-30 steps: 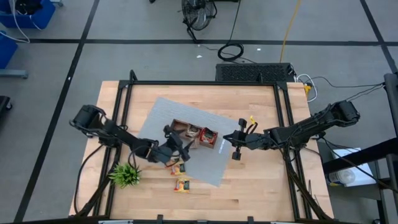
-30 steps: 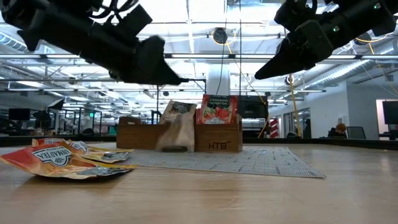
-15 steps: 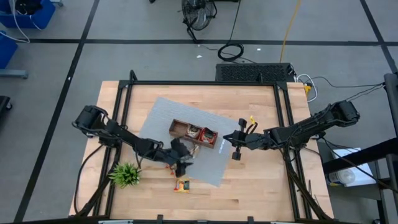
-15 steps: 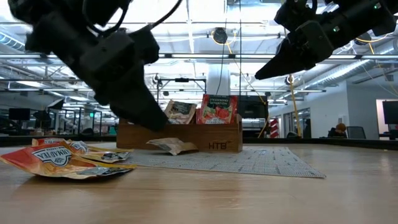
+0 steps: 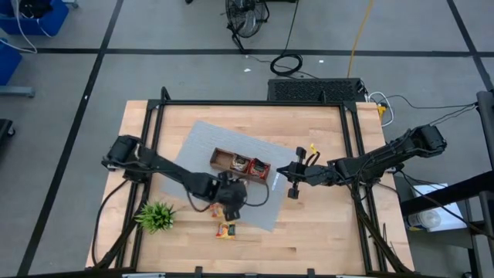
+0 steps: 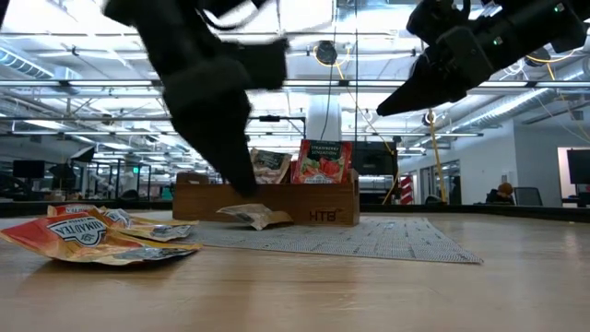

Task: Pick & Place Tea
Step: Put the brown tea bag into the wooden organizer

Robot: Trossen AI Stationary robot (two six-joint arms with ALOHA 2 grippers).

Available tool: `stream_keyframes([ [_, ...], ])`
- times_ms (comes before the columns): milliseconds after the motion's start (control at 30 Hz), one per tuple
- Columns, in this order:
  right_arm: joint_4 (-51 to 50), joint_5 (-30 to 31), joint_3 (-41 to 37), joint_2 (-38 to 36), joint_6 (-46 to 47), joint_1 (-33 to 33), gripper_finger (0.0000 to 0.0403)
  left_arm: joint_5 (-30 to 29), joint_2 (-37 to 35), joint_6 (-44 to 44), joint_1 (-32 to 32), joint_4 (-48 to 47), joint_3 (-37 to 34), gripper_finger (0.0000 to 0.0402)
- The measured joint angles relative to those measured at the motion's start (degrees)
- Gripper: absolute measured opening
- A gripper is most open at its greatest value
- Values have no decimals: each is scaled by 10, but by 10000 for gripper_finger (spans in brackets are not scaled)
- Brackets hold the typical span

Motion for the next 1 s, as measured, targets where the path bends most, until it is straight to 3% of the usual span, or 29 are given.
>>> stream_keyframes([
  [233,1,0,0,0,2,0,0,10,48,-39,34,-76,62,298],
  [400,1,0,0,0,2,0,0,-5,49,-87,53,-93,73,316],
  [800,1,0,0,0,2,0,0,-30,48,-133,68,-146,72,298],
  [1000,0,0,0,0,2,0,0,8,48,-132,62,-175,72,266],
])
